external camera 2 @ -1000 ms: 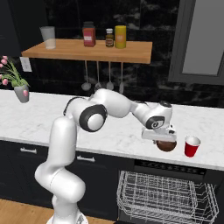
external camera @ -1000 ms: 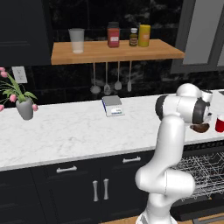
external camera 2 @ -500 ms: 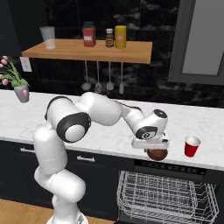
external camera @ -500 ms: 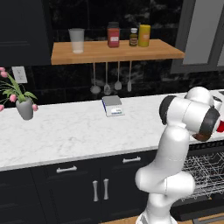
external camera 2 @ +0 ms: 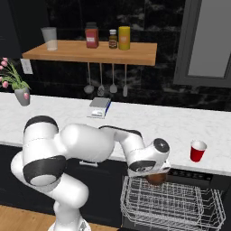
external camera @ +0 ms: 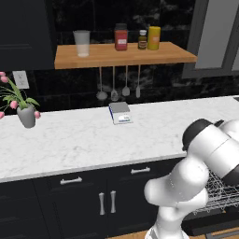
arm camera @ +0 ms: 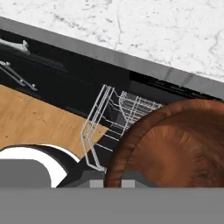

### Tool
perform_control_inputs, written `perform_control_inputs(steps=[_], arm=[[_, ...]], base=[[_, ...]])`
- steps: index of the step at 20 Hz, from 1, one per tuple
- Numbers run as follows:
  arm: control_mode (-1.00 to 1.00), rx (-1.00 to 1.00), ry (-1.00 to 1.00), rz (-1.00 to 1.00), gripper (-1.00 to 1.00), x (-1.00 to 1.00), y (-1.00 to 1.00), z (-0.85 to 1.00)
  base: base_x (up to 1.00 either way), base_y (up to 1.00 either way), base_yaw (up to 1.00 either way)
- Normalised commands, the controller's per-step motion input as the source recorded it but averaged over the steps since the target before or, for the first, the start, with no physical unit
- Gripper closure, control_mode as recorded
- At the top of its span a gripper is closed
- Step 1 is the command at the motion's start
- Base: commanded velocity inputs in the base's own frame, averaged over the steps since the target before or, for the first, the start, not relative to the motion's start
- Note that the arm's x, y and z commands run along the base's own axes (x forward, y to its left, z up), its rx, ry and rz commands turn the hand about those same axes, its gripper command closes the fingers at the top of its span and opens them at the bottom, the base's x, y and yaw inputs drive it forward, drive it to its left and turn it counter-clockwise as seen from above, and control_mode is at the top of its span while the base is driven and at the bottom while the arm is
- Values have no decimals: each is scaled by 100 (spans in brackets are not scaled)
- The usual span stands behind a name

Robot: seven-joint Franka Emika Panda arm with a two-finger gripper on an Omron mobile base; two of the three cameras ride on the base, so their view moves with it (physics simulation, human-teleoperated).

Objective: Pick up the cup and bowl from the counter, place them in the dishwasher, and close the dishwasher door.

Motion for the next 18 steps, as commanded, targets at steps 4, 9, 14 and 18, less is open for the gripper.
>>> perform_control_inputs(steps=[4,9,14,18], arm=[[-100,15,-3,-5,100,-73,-35,0],[-100,23,0,-18,100,-21,-42,0],[-100,9,1,-12,100,25,-8,0],[-100,6,5,0,100,8,-19,-7]], base=[[0,0,0],[0,0,0],[0,0,0],[0,0,0]])
